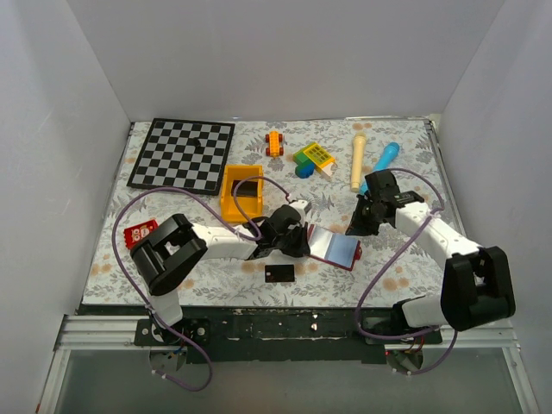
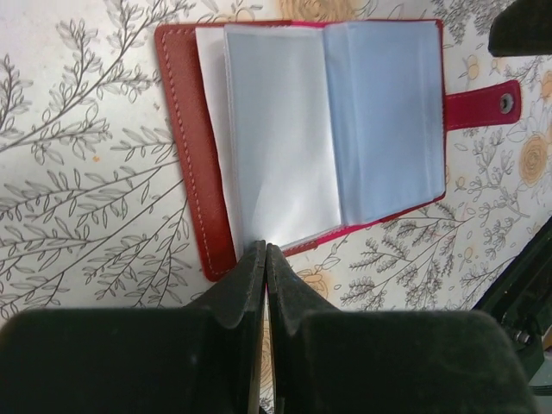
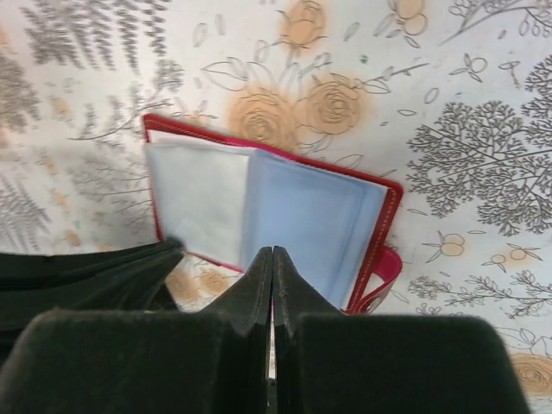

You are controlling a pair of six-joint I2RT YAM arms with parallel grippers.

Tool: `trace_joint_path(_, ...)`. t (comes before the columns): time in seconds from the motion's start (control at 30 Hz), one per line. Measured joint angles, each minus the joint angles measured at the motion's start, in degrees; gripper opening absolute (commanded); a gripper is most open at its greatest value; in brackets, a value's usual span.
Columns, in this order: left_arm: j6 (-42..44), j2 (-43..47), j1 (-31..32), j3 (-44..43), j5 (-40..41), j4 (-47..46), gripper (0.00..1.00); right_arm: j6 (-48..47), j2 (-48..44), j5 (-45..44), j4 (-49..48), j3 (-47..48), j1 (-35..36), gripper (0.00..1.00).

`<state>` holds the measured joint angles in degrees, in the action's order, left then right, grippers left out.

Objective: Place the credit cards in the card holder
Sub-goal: Open the card holder at the center of the board.

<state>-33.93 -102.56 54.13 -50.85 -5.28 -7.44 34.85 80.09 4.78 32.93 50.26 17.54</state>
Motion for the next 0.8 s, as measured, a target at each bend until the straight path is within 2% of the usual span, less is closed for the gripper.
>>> trace_joint_path(0.23,1.6,-0.1,0.0,-5.0,0.0,3.2,0.00,0.4,-5.4,2.8,-3.3,-1.5,0.0,0.01)
trace_joint_path(0.57,2.2,-0.1,0.0,-5.8,0.0,4.3,0.00,0.9,-6.9,3.3,-4.6,-3.8,0.0,0.01)
trace_joint_path(0.8,4.2,-3.0,0.0,-11.4,-0.1,5.0,0.00,1.0,-6.9,4.9,-4.5,-4.4,0.0,0.01)
